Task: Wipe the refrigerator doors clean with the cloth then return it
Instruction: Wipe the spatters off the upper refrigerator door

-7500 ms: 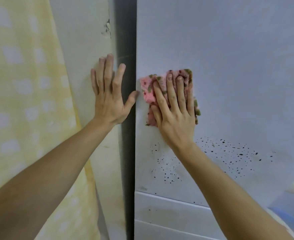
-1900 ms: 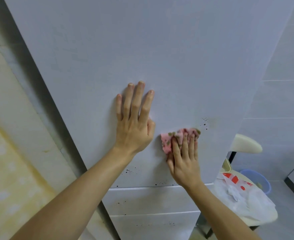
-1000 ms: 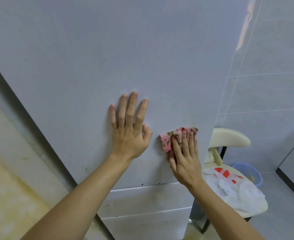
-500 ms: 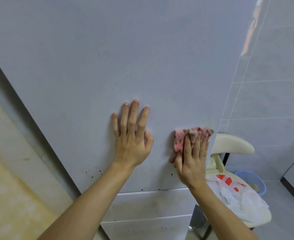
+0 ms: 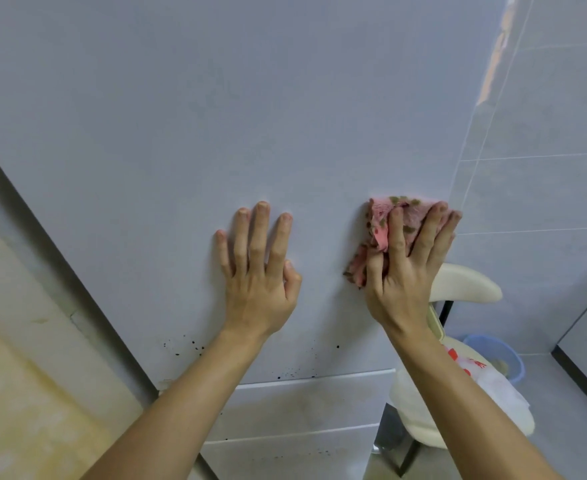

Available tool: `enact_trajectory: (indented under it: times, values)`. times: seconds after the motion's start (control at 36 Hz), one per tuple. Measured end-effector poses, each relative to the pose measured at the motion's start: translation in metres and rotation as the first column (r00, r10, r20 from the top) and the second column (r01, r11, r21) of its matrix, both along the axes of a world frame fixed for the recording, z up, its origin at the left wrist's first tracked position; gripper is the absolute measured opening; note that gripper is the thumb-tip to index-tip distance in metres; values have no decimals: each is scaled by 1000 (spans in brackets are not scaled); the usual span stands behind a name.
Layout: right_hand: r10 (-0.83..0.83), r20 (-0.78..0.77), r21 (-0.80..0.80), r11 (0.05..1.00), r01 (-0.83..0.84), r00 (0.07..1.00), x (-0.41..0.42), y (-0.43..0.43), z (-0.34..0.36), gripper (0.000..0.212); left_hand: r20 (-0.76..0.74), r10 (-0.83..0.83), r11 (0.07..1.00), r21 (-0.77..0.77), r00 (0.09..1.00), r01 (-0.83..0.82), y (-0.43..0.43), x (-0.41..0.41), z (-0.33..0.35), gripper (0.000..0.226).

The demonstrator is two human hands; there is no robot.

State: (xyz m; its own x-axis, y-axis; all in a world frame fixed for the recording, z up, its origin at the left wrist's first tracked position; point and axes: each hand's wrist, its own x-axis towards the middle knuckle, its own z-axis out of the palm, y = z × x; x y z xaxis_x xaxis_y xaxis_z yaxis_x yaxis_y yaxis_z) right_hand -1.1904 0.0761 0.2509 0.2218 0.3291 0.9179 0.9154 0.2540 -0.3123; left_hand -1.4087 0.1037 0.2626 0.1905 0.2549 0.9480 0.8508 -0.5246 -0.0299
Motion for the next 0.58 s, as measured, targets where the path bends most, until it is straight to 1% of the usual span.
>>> enact_trajectory:
  times: [0.08, 0.22, 0.31, 0.39, 0.44, 0.5, 0.58]
  values:
    - [-5, 5, -20, 1000, 5, 1000, 1, 0, -20, 63, 20, 3, 1000, 7, 1000, -3, 0, 4, 0, 73]
    - [39, 7, -153, 988, -37, 999, -1, -17, -95, 68, 27, -7, 1000, 7, 1000, 6, 1, 4, 0, 74]
    - [59, 42, -209, 977, -49, 997, 5, -26, -116, 68, 15, -11, 1000, 8, 1000, 11, 2, 2, 0, 71]
    - [42, 38, -204, 978, -33, 998, 4, -27, -97, 65, 12, -12, 1000, 11, 1000, 12, 2, 4, 1, 72]
    - [46, -1, -175, 983, -45, 999, 3, -25, -70, 69, 24, -9, 1000, 13, 1000, 9, 1, 7, 1, 73]
    - [69, -15, -123, 990, -71, 997, 6, -19, -31, 71, 35, -15, 1000, 3, 999, 15, -1, 10, 2, 73]
    - [73, -13, -2, 997, -73, 997, 13, -5, 35, 65, 36, -23, 1000, -1, 999, 23, -2, 9, 3, 73]
